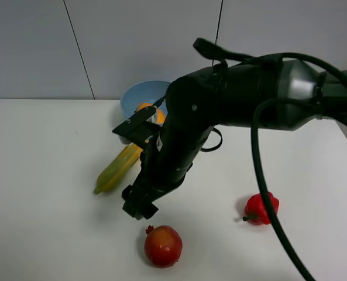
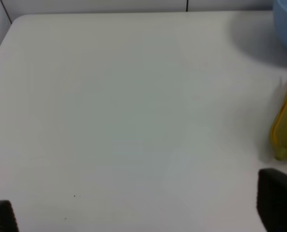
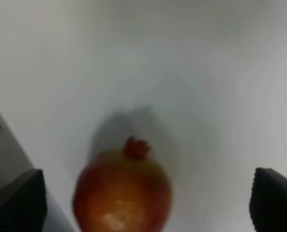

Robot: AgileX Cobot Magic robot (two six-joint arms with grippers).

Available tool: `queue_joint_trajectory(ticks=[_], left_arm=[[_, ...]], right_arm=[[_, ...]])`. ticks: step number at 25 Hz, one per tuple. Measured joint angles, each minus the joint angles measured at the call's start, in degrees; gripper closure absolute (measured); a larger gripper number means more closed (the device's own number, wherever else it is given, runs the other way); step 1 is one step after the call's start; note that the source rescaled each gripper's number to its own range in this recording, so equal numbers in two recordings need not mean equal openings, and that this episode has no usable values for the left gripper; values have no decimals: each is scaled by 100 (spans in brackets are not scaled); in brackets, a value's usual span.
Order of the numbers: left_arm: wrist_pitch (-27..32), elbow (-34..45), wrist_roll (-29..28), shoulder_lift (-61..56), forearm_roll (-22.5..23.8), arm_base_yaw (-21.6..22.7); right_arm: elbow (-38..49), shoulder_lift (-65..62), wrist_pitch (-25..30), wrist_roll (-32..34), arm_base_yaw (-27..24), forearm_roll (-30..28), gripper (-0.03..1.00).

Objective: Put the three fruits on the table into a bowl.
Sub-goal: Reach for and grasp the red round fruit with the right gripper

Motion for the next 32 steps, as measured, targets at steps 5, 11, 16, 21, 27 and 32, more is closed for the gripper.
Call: queue_joint_trajectory(ticks=[5, 11, 16, 21, 27, 32], left_arm=[[0, 0, 0, 0, 0, 0], [0, 0, 0, 0, 0, 0], [0, 0, 0, 0, 0, 0], [0, 0, 0, 0, 0, 0], [0, 0, 0, 0, 0, 0], [0, 0, 0, 0, 0, 0]], right_arm=[[14, 458, 279, 21, 283, -11, 31], [27, 474, 400, 168, 308, -70, 22], [38, 648, 383, 163, 397, -97, -1], [38, 711, 398, 269, 425, -218, -3], [151, 999, 573, 500, 425, -444, -3], [171, 1215, 597, 522, 425, -457, -3]])
